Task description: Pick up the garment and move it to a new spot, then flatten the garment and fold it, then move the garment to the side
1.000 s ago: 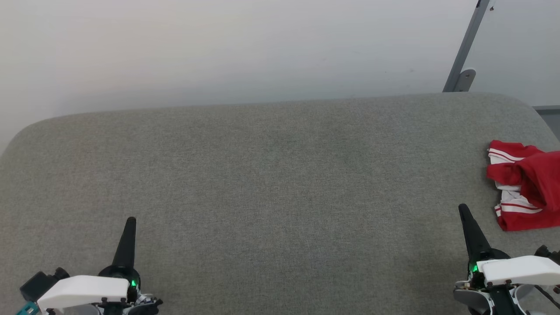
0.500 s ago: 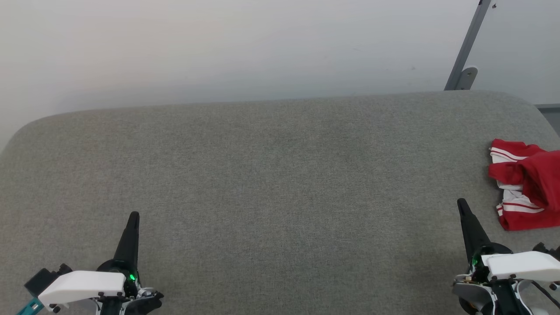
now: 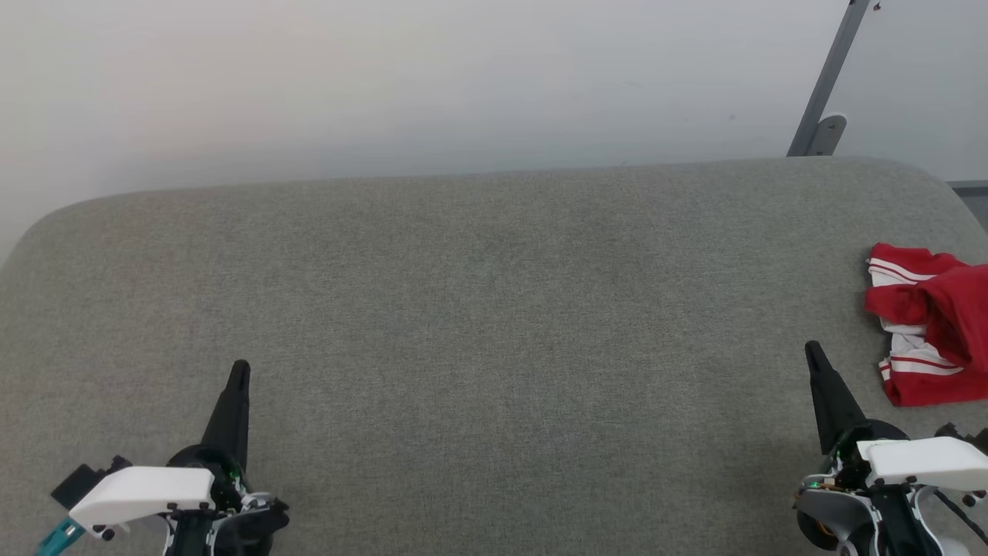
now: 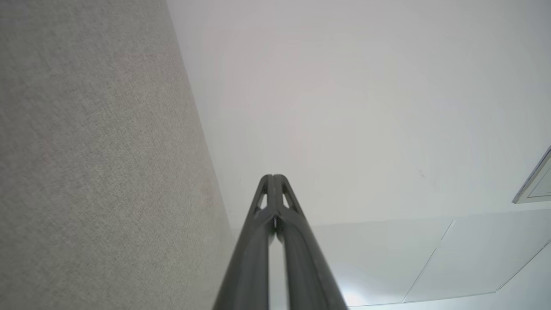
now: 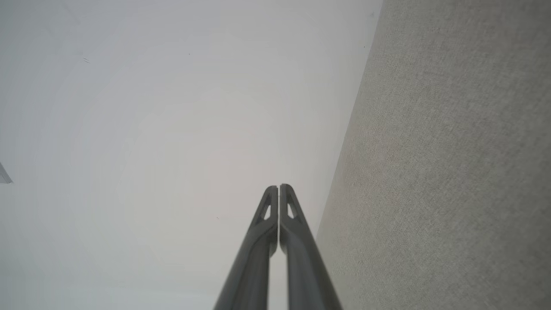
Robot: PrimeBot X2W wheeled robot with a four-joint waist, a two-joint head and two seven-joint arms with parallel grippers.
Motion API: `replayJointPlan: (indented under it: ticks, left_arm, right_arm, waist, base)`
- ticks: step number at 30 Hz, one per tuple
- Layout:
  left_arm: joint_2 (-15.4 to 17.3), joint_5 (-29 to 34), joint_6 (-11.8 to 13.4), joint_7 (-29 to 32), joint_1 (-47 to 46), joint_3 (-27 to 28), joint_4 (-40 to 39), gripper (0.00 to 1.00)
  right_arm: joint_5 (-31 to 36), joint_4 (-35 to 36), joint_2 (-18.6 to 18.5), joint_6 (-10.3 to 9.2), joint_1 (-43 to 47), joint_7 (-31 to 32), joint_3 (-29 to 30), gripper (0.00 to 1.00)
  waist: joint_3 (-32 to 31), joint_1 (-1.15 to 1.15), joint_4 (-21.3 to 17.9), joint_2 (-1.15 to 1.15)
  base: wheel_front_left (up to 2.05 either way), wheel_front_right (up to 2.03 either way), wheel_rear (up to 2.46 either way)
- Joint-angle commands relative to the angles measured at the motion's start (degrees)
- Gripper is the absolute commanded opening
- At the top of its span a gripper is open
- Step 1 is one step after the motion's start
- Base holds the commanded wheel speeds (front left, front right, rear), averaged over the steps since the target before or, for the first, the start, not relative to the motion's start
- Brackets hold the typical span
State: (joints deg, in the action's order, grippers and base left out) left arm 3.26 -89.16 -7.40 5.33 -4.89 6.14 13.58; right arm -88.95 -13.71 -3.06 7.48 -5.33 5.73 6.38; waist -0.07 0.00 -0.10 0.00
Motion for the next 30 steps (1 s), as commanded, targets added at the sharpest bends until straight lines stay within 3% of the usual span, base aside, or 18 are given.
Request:
replayJointPlan:
  ticks: [1, 30]
  left_arm:
    - [-0.12, -1.37, -0.15, 0.51, -1.16, 0.13, 0.16, 0.0]
    - [-0.23, -3.39, -0.16, 1.25, -1.74, 0.24, 0.54, 0.0]
  right_arm:
    - [-1.51, -0.22, 0.19, 0.02, -0.94, 0.55, 0.21, 0.0]
    - [-3.55, -0.38, 0.23, 0.02, -1.08, 0.93, 0.21, 0.0]
  waist:
    - [0.06, 0.0, 0.03, 0.0]
    - [0.25, 0.0, 0.1, 0.0]
  base:
    - [0.0, 0.0, 0.0]
    - [0.0, 0.0, 0.0]
